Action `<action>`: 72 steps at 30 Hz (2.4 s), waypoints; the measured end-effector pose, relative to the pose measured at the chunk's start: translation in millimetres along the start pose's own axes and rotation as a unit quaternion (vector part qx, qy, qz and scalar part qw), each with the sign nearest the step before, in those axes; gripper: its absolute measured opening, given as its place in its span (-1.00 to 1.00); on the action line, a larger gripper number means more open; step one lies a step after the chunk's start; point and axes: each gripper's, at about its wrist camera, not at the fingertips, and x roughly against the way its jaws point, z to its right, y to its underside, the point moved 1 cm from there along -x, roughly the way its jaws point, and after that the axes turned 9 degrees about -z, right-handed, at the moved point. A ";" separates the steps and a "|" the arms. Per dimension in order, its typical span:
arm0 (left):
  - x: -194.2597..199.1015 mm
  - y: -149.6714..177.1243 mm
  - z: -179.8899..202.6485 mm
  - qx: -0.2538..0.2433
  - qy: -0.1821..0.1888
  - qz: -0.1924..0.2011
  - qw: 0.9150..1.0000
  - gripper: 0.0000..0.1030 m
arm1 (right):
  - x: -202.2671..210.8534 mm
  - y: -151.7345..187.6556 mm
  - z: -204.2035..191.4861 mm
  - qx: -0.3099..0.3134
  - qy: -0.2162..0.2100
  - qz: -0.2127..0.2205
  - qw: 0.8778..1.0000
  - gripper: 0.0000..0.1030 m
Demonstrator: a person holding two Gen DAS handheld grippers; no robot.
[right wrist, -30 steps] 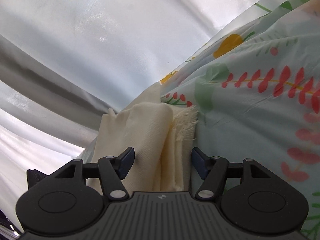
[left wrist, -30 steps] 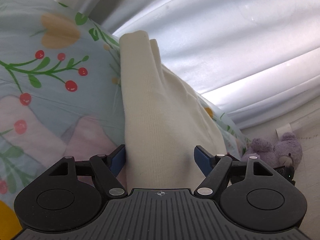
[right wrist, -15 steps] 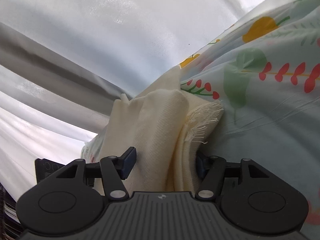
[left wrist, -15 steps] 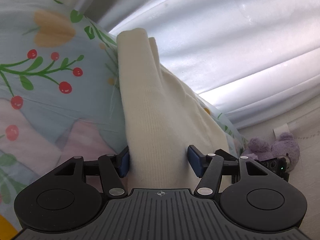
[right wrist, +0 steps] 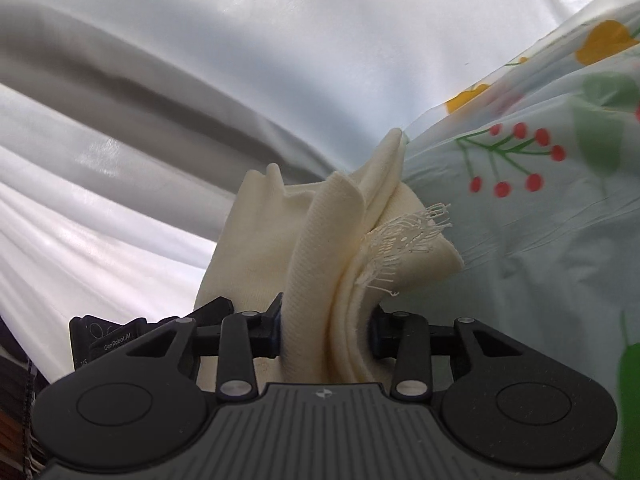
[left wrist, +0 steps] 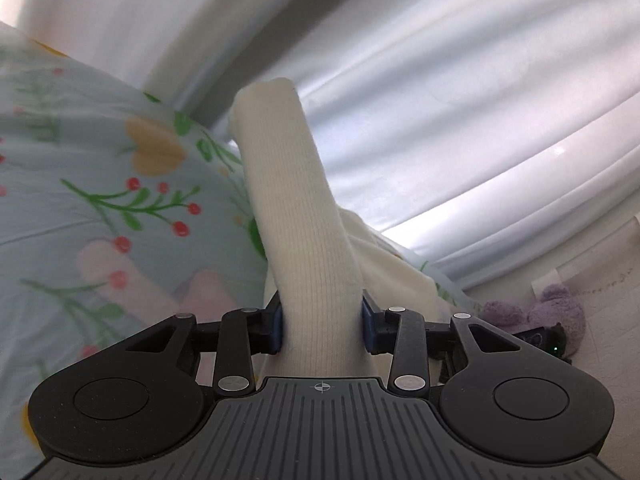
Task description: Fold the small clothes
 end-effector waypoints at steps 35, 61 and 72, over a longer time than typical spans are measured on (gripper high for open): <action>43.2 76.2 3.1 -0.039 -0.257 0.072 0.963 0.64 | -75.7 109.2 -115.3 0.286 0.297 0.025 0.910 -0.25; 88.8 158.6 23.8 -0.052 -0.375 0.000 0.925 0.84 | -39.3 176.7 -124.7 0.218 0.414 -0.105 0.878 0.23; 97.5 178.7 31.7 -0.034 -0.392 -0.028 0.919 0.85 | -3.5 221.8 -149.0 0.199 0.393 -0.063 0.895 0.92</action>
